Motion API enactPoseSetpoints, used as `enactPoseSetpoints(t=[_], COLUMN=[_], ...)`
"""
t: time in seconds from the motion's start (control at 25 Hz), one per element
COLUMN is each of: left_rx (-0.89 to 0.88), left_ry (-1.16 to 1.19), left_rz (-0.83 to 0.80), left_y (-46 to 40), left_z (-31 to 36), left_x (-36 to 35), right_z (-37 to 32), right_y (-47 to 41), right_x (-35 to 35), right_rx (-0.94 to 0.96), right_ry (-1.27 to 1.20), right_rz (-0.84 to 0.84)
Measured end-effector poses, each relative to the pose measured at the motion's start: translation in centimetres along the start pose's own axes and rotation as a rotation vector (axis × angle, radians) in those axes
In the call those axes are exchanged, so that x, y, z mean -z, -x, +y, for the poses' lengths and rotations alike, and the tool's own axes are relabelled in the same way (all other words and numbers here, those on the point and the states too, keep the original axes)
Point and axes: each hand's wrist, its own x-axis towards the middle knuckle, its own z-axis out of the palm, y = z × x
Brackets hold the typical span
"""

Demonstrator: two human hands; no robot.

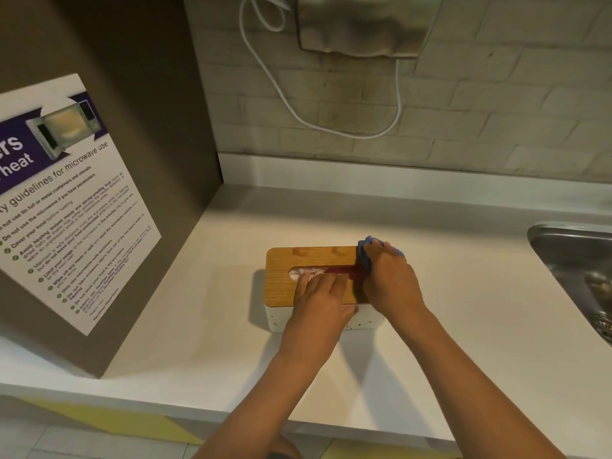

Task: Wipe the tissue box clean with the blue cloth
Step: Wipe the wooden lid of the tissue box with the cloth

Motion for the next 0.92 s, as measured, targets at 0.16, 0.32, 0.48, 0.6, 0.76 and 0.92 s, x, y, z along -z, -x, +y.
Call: enactPoseSetpoints(t=[0.16, 0.32, 0.48, 0.6, 0.76, 0.92], left_rx=[0.046, 0.017, 0.315, 0.446, 0.435, 0.475], left_ry=[0.1, 0.229, 0.292, 0.017, -0.119, -0.043], left_rz=[-0.051, -0.079, 0.017, -0.13, -0.245, -0.229], left_y=[-0.3, -0.2, 0.5, 2.0, 2.5, 2.6], left_z=[-0.2, 0.2, -2.9, -6.1, -7.1, -7.0], left_x=[-0.3, 2.0, 5.2, 5.4, 4.4, 3.6], right_z=[-1.3, -1.3, -1.9, -1.0, -1.9, -3.9], right_y=[0.5, 1.0, 1.2, 1.8, -0.2, 0.7], right_x=[-1.7, -0.7, 0.6, 0.5, -1.1, -1.6], right_rx=[0.125, -0.004, 0.073, 0.14, 0.035, 0.144], right_ry=[0.067, -0.697, -0.557, -0.108, 0.082, 0.06], right_rz=[-0.038, -0.039, -0.076, -0.105, -0.026, -0.074])
